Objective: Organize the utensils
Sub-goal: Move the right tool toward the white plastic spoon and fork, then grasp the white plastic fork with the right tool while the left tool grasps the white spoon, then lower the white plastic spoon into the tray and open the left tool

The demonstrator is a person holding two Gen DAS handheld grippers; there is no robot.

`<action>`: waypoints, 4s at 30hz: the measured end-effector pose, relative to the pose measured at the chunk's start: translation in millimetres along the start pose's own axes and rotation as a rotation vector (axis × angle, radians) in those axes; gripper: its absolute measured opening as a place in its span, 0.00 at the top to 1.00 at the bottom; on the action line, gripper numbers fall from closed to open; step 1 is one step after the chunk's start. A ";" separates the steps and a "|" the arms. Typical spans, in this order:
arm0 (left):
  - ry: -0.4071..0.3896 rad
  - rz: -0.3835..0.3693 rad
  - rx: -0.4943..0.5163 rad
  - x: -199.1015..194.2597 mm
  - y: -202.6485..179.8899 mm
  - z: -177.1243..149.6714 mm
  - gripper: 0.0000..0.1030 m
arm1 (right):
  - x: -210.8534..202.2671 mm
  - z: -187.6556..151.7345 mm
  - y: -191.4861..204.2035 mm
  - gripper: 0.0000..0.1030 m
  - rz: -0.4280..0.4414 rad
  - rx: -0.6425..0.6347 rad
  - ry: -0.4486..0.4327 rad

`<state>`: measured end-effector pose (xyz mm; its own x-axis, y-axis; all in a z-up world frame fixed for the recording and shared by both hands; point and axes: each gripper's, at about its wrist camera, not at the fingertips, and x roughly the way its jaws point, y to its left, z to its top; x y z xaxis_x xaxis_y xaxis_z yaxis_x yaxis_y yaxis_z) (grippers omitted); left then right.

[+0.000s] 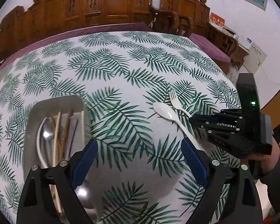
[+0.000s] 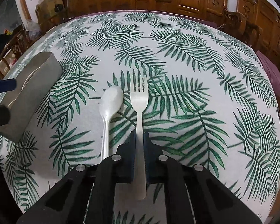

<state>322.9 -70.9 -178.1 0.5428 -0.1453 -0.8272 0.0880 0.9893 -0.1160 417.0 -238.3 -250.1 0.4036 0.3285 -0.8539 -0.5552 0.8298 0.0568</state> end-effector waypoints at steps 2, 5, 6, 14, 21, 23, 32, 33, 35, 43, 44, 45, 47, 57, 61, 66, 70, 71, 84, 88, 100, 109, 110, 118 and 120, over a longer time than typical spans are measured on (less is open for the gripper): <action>0.007 -0.001 0.010 6.5 -6.4 1.7 0.16 | -5.7 -5.9 -6.7 0.91 0.010 0.025 -0.007; 0.019 -0.005 0.024 16.4 -16.3 4.1 0.16 | -14.2 -14.3 -13.6 0.91 0.013 0.046 -0.018; 0.023 -0.006 0.028 19.3 -18.9 4.8 0.16 | -19.0 -18.1 -16.8 0.91 0.010 0.056 -0.024; 0.050 -0.008 0.045 47.2 -42.2 12.8 0.16 | -38.7 -36.7 -32.6 0.91 -0.002 0.116 -0.056; 0.093 -0.017 0.057 70.6 -58.8 15.4 0.28 | -48.3 -42.8 -39.4 0.91 -0.001 0.149 -0.075; 0.104 -0.025 0.055 76.4 -62.3 15.4 0.29 | -49.9 -44.1 -40.7 0.91 0.000 0.156 -0.079; 0.143 -0.008 0.043 97.3 -70.5 18.0 0.57 | -54.9 -49.8 -40.4 0.90 0.007 0.174 -0.085; 0.149 -0.006 0.041 99.2 -70.8 18.0 0.58 | -55.1 -50.3 -39.7 0.90 0.008 0.175 -0.085; 0.142 0.011 0.046 99.2 -71.4 18.2 0.64 | -55.3 -50.9 -39.0 0.90 0.009 0.175 -0.084; 0.158 0.001 0.024 95.2 -57.5 14.5 0.98 | -56.1 -52.9 -32.8 0.90 0.011 0.167 -0.081; 0.160 0.002 0.025 93.4 -55.5 13.4 0.98 | -56.1 -53.0 -31.5 0.90 0.011 0.167 -0.080; 0.158 0.003 0.026 91.4 -54.1 12.6 0.98 | -56.2 -53.1 -30.2 0.90 0.013 0.167 -0.080; 0.151 0.002 0.031 85.1 -51.4 10.4 0.98 | -57.2 -53.2 -27.2 0.90 0.016 0.167 -0.081; 0.105 -0.015 0.038 44.3 -38.7 7.4 0.98 | -69.6 -49.1 -1.5 0.90 0.027 0.145 -0.096; 0.081 -0.020 0.039 25.0 -31.5 7.5 0.98 | -75.2 -45.1 11.1 0.90 0.030 0.133 -0.104; 0.062 -0.024 0.038 4.8 -21.3 5.8 0.98 | -80.9 -39.2 27.0 0.90 0.039 0.122 -0.114; 0.047 -0.027 0.038 -11.1 -11.1 3.3 0.98 | -83.6 -33.8 38.9 0.90 0.047 0.110 -0.119; 0.043 -0.026 0.038 -14.6 -8.4 2.6 0.98 | -83.9 -32.3 41.8 0.90 0.048 0.104 -0.120; 0.024 -0.009 0.022 -39.9 25.8 -8.1 0.98 | -85.9 -25.0 74.7 0.90 0.070 0.082 -0.121; 0.021 -0.009 0.008 -44.3 39.7 -9.8 0.98 | -84.2 -24.9 82.3 0.91 0.073 0.079 -0.116; 0.059 0.018 -0.020 -35.2 88.8 -15.2 0.98 | -73.7 -19.6 96.4 0.90 0.090 0.088 -0.107; 0.100 0.033 -0.029 -11.9 102.0 -20.6 0.98 | -65.1 -18.3 103.5 0.90 0.098 0.085 -0.091; 0.105 0.032 -0.028 -9.2 102.1 -21.1 0.98 | -64.4 -18.2 103.9 0.91 0.098 0.084 -0.089; 0.117 0.036 -0.029 2.6 99.3 -20.5 0.97 | -63.3 -17.7 103.5 0.90 0.097 0.083 -0.085; 0.116 0.035 -0.036 2.2 100.4 -19.8 0.90 | -63.6 -17.3 104.0 0.91 0.097 0.081 -0.086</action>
<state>316.5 28.2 -202.5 0.4447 -0.1102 -0.8889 0.0397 0.9938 -0.1034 321.0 -180.6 -198.8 0.4141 0.4434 -0.7950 -0.5352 0.8250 0.1814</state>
